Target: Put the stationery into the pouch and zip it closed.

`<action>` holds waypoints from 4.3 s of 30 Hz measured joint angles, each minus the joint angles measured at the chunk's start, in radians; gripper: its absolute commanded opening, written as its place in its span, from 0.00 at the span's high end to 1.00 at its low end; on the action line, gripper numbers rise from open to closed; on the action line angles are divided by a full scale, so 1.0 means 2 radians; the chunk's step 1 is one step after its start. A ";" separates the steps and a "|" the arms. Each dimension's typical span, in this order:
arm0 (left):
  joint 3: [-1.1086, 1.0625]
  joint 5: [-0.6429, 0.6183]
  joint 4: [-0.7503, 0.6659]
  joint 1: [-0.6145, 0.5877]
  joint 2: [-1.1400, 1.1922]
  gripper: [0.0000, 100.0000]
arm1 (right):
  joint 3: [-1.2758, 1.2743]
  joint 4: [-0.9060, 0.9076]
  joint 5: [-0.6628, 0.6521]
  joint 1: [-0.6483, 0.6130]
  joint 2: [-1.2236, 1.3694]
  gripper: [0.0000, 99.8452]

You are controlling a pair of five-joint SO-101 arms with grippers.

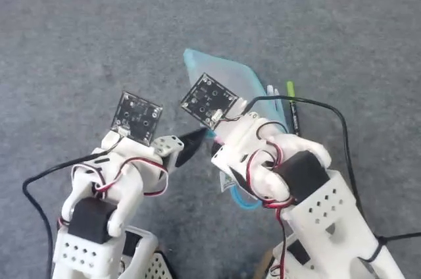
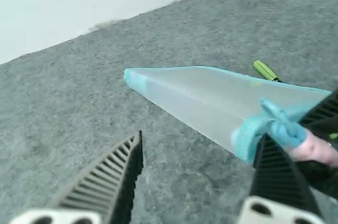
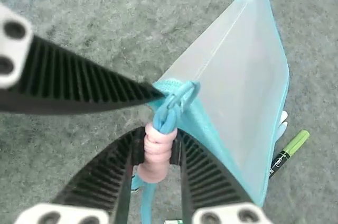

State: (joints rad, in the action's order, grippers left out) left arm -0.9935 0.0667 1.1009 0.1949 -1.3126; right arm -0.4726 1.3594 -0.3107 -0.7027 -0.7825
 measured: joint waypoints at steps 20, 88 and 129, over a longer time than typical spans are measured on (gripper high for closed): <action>-0.055 -0.003 -0.079 0.018 0.031 0.68 | 0.067 0.084 -0.016 0.002 0.000 0.99; -0.120 -0.007 -0.171 -0.087 0.077 0.99 | 0.101 0.186 -0.070 0.005 -0.048 0.99; -0.147 -0.108 -0.196 -0.170 0.077 0.99 | 0.036 0.039 0.081 0.275 0.392 0.75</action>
State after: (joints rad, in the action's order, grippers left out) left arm -1.2866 -0.1496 0.7081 -0.1458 -1.1577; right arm -0.4005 1.4377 -0.1496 -0.1534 0.0015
